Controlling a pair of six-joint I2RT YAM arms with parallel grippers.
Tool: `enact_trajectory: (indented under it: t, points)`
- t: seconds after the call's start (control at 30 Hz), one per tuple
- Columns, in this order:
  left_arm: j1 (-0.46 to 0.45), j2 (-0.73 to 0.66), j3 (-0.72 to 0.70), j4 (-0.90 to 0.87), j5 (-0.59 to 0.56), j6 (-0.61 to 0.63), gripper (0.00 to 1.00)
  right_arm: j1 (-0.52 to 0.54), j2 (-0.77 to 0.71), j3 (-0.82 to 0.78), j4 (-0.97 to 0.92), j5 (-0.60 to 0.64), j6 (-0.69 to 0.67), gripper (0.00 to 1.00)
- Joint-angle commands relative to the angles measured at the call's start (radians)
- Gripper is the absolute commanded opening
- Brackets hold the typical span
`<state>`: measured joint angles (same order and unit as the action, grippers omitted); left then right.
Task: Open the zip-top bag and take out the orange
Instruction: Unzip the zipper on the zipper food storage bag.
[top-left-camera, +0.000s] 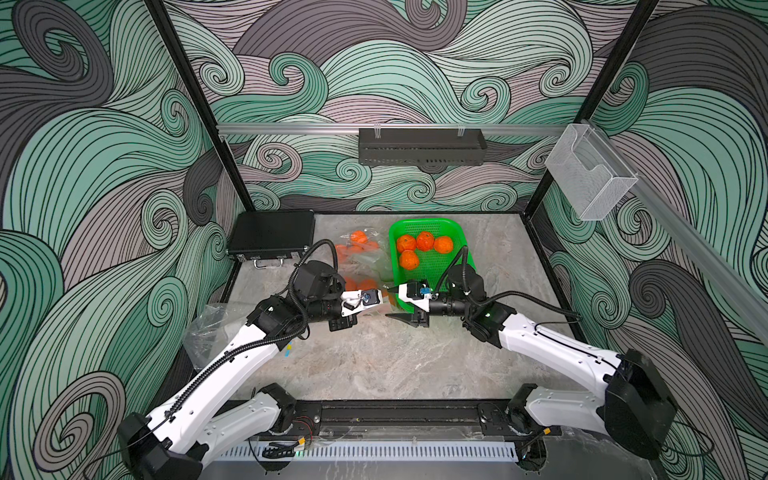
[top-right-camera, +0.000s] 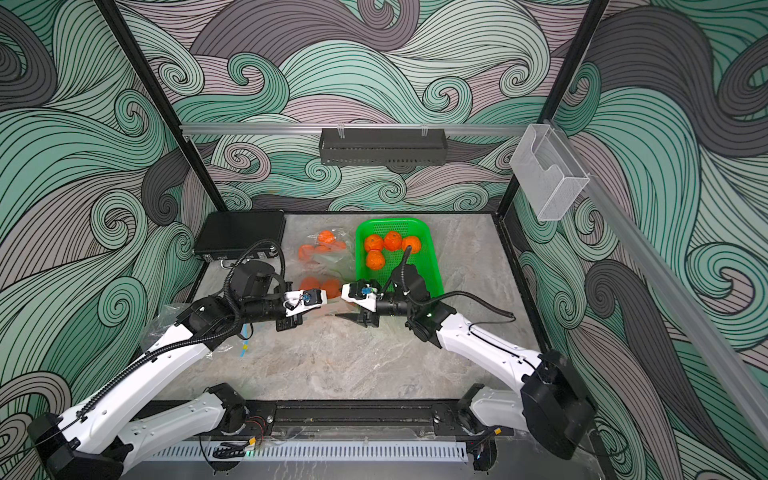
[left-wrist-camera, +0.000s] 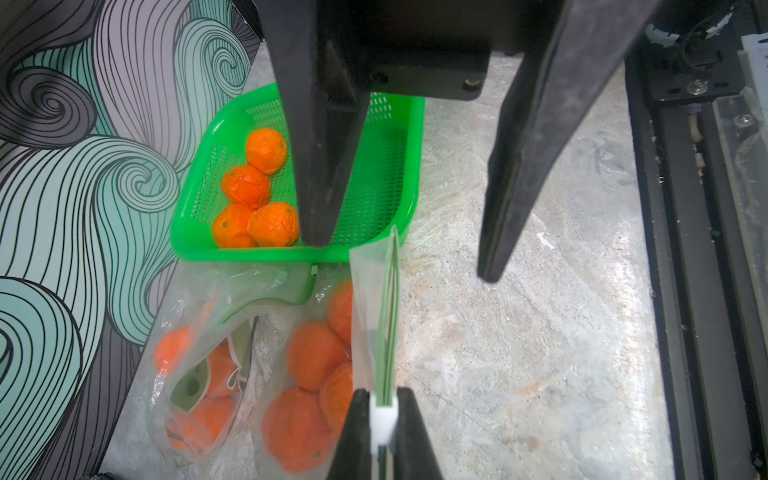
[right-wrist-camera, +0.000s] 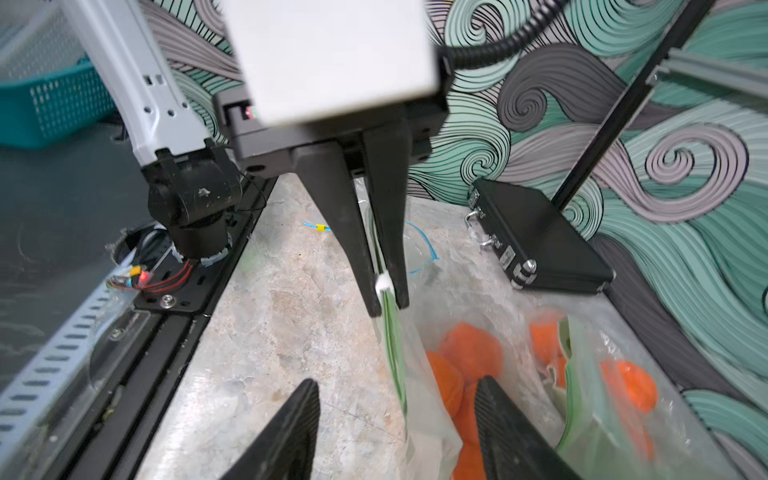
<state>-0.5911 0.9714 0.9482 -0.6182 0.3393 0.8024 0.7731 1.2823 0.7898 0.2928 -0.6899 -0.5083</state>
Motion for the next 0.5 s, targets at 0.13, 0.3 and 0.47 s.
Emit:
enact_trajectory:
  t: [0.13,0.3,0.47]
  points:
    - [-0.006,-0.003,0.026,-0.035,0.044,0.015,0.0,0.034,0.032,0.035,-0.017,-0.022,-0.07,0.37]
    - [-0.006,0.002,0.032,-0.039,0.048,0.015,0.0,0.034,0.023,0.04,-0.038,-0.012,-0.089,0.14]
    - [-0.006,0.007,0.047,-0.058,0.044,0.02,0.0,0.019,0.002,0.042,-0.035,-0.002,-0.094,0.0]
